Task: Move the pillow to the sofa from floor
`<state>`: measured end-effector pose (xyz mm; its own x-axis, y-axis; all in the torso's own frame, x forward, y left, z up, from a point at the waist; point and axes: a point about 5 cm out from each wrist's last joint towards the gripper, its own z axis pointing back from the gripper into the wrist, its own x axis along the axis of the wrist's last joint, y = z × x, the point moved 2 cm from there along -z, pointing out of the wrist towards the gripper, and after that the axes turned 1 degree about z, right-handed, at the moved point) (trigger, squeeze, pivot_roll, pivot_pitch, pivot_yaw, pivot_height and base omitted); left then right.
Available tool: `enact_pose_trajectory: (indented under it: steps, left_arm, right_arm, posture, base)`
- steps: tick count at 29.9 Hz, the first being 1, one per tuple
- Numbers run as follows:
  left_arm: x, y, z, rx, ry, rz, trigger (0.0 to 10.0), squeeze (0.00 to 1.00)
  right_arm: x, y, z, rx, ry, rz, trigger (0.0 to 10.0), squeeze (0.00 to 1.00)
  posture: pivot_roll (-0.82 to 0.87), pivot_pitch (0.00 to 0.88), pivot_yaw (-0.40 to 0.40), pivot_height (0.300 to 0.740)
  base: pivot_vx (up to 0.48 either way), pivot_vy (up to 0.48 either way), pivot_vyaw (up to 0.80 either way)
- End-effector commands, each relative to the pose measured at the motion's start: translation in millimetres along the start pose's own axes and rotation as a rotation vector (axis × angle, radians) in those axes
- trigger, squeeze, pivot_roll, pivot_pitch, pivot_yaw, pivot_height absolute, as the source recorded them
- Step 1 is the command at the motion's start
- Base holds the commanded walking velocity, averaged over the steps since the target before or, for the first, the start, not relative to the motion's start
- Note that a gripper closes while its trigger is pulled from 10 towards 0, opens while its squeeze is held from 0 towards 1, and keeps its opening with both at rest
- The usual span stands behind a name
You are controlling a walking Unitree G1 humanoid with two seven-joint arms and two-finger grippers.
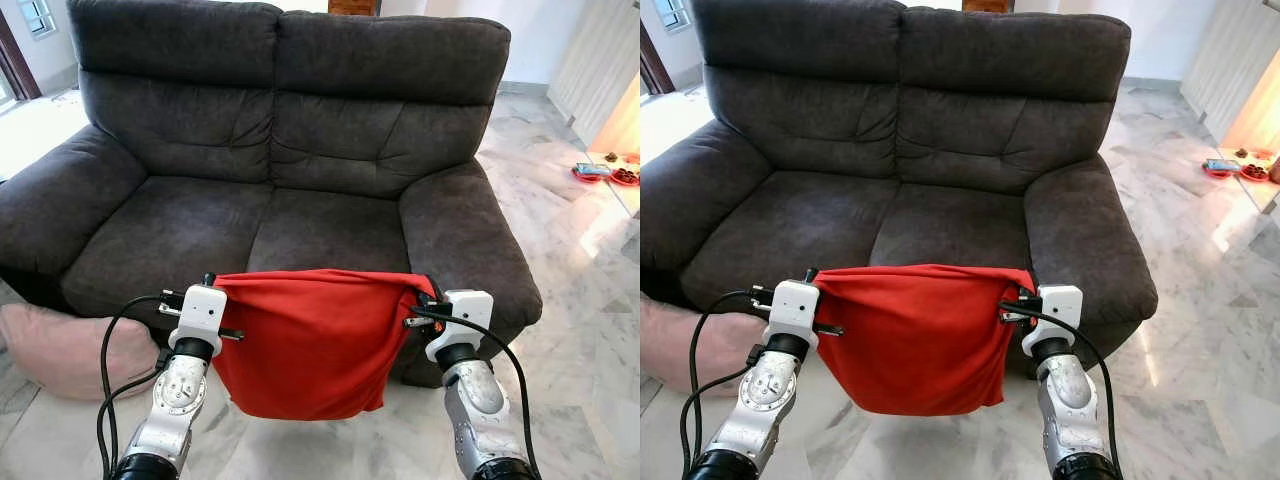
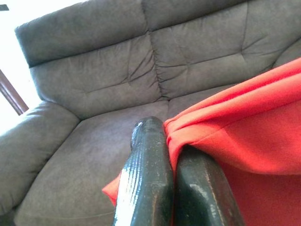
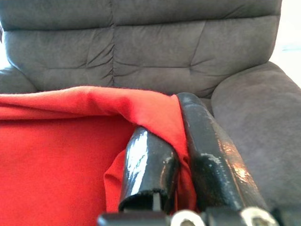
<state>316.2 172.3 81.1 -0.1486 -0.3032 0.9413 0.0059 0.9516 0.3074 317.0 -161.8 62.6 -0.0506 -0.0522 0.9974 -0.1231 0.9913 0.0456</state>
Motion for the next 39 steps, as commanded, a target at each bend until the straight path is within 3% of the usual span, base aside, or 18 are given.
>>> enact_pose_trajectory:
  steps: [1,4,10,14,21,26,39]
  left_arm:
    - [13,20.1,-5.2,0.093,-0.064,-0.008,10.0,0.00]
    - [13,25.0,-4.8,0.129,-0.064,-0.001,10.0,0.00]
    - [27,15.4,-8.8,0.089,-0.112,0.001,10.0,0.00]
    - [40,-10.6,-12.5,-0.007,-0.158,-0.009,10.0,0.00]
    - [40,-30.9,-10.0,-0.086,-0.139,0.022,10.0,0.00]
    - [42,-28.6,-9.7,-0.070,-0.147,0.018,10.0,0.00]
    - [41,-22.2,-6.5,-0.063,-0.145,0.002,10.0,0.00]
  right_arm:
    - [21,-16.9,-3.2,-0.073,-0.094,0.020,10.0,0.00]
    - [23,-15.6,-0.9,-0.066,-0.110,0.048,10.0,0.00]
    - [30,-4.6,2.9,-0.032,-0.144,0.080,10.0,0.00]
    - [32,12.6,4.4,0.020,-0.147,0.097,10.0,0.00]
    - [32,29.0,3.0,0.050,-0.140,0.084,10.0,0.00]
    - [32,33.2,2.7,0.059,-0.136,0.090,10.0,0.00]
    - [33,24.6,5.0,0.032,-0.125,0.107,10.0,0.00]
  posture:
    - [0.08,0.000,-0.038,0.740]
    - [0.07,0.000,-0.030,0.740]
    - [0.07,0.000,-0.018,0.740]
    - [0.06,0.000,-0.010,0.740]
    - [0.06,0.000,-0.012,0.740]
    - [0.07,0.000,-0.013,0.740]
    - [0.07,0.000,-0.010,0.740]
  base:
    - [0.000,0.000,0.00]
    - [0.000,0.000,0.00]
    - [0.000,0.000,0.00]
    - [0.000,0.000,0.00]
    - [0.000,0.000,0.00]
    - [0.000,0.000,0.00]
    - [0.000,0.000,0.00]
